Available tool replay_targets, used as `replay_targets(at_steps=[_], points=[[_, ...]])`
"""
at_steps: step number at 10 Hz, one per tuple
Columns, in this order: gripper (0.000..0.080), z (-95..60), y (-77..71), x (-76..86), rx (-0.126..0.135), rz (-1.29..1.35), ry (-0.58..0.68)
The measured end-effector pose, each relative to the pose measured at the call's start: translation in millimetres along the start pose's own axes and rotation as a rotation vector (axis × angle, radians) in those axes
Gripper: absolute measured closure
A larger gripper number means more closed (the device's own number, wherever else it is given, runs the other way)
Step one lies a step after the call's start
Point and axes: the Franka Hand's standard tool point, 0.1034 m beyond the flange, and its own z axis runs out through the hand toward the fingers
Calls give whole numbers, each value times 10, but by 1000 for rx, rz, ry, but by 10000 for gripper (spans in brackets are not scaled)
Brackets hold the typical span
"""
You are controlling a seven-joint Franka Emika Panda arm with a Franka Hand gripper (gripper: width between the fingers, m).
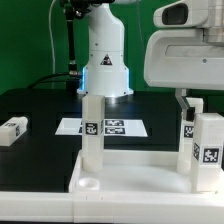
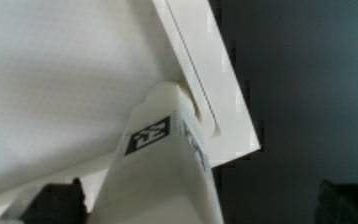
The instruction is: Assemble desk
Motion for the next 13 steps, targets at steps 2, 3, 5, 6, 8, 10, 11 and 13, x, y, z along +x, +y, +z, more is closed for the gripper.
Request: replay_targets(at_steps=[2,3,5,6,8,10,11,13], points=[[151,2,17,8,-2,-109,0],[151,2,29,13,-6,-167,1],[151,2,55,26,-13,-271,2],[273,1,65,31,-13,-274,2],[414,2,65,31,-13,-271,2],[513,1,66,32,-12,-257,2],[512,1,67,32,-12,-237,3],[512,-5,67,34,-8,-149,1]])
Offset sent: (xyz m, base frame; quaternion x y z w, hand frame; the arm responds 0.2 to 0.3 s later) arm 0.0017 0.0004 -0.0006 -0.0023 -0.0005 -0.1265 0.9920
